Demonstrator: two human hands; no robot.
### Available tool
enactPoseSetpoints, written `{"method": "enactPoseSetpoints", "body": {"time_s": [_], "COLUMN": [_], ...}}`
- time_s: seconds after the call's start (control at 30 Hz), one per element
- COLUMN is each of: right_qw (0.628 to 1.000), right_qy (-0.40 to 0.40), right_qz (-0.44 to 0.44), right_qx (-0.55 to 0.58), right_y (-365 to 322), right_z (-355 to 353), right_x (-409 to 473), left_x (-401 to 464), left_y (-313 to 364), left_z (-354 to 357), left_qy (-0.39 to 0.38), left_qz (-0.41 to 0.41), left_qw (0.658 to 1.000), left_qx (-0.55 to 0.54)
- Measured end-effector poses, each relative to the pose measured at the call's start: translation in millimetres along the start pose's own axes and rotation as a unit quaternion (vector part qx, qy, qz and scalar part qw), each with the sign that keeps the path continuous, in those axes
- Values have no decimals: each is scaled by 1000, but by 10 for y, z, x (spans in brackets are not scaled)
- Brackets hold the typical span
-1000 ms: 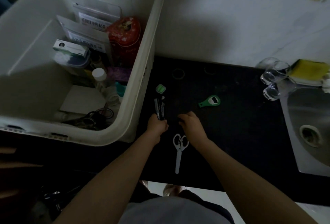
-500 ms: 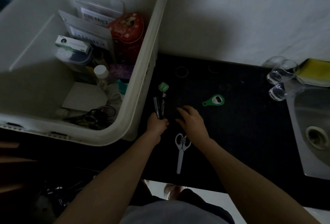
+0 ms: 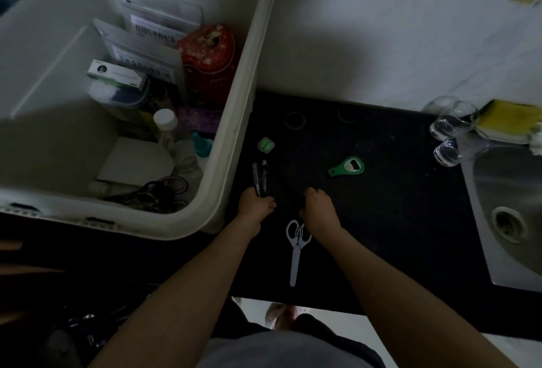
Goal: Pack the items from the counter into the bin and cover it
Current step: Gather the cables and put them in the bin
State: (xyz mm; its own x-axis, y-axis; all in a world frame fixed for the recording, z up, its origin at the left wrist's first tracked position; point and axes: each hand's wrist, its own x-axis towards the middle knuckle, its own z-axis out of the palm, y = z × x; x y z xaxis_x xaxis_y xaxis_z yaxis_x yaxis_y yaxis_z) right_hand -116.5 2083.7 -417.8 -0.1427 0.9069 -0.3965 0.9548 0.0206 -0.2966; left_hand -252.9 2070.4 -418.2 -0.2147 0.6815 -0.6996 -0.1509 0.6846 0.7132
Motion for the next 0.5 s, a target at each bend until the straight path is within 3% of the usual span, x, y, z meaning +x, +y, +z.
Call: {"method": "enactPoseSetpoints", "body": {"time_s": [0.13, 0.23, 0.4, 0.5], "right_qw": [1000, 994, 915, 899], "right_qy": [-15, -7, -9, 28], "right_qz": [26, 53, 103, 75], "right_qx": [7, 98, 390, 430], "right_y": [-95, -87, -88, -99], "right_z": [45, -1, -303, -649], "right_x": [4, -8, -43, -76], "left_x": [-25, -56, -210, -342], "left_y": [25, 38, 266, 601], "left_z": [20, 31, 196, 432], "left_qy": [-11, -12, -34, -48], "left_qz": [3, 13, 51, 89], "left_qw": [1000, 1000, 998, 994], "left_qx": [9, 9, -19, -38]}}
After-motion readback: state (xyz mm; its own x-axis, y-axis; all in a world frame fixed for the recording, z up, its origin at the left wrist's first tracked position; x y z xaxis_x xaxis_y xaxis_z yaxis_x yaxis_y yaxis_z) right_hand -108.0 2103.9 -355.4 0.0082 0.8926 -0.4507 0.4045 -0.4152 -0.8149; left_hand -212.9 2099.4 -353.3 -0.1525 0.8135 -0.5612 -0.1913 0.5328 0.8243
